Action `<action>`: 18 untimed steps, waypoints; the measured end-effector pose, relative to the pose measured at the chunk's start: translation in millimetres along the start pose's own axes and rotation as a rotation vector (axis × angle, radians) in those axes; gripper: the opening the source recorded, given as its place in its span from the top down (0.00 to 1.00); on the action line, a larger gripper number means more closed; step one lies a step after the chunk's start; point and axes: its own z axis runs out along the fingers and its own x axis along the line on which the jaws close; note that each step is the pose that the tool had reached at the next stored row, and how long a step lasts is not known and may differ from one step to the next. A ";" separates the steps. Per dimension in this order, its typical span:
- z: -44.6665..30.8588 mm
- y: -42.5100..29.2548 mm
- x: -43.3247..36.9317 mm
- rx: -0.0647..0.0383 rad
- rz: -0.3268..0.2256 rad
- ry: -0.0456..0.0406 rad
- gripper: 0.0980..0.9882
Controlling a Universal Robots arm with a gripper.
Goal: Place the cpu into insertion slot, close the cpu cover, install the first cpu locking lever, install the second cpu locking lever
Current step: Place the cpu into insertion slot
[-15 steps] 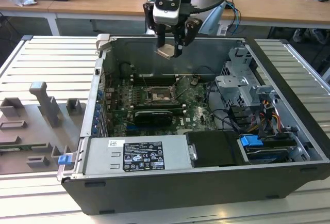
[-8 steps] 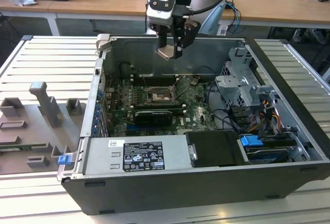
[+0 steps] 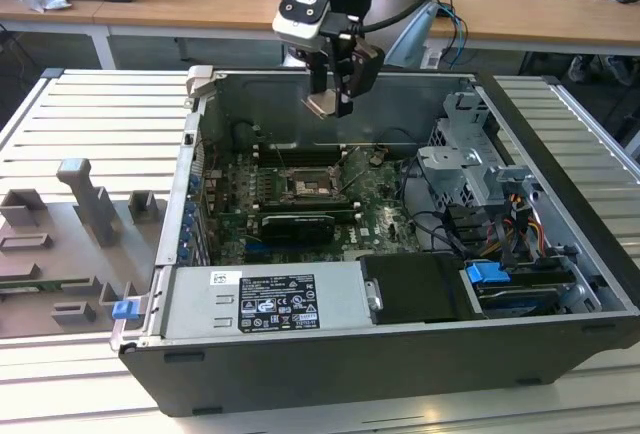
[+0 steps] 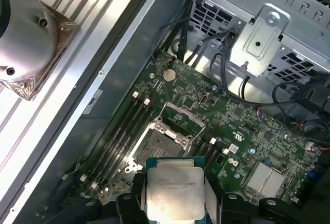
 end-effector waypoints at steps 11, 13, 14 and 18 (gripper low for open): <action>5.1 -0.4 -0.1 -0.004 0.222 -0.0185 0.50; 5.9 -0.5 -0.1 -0.005 0.254 -0.0211 0.50; 6.1 -0.5 -0.1 -0.005 0.268 -0.0223 0.50; 7.7 -0.6 -0.2 -0.006 0.344 -0.0286 0.50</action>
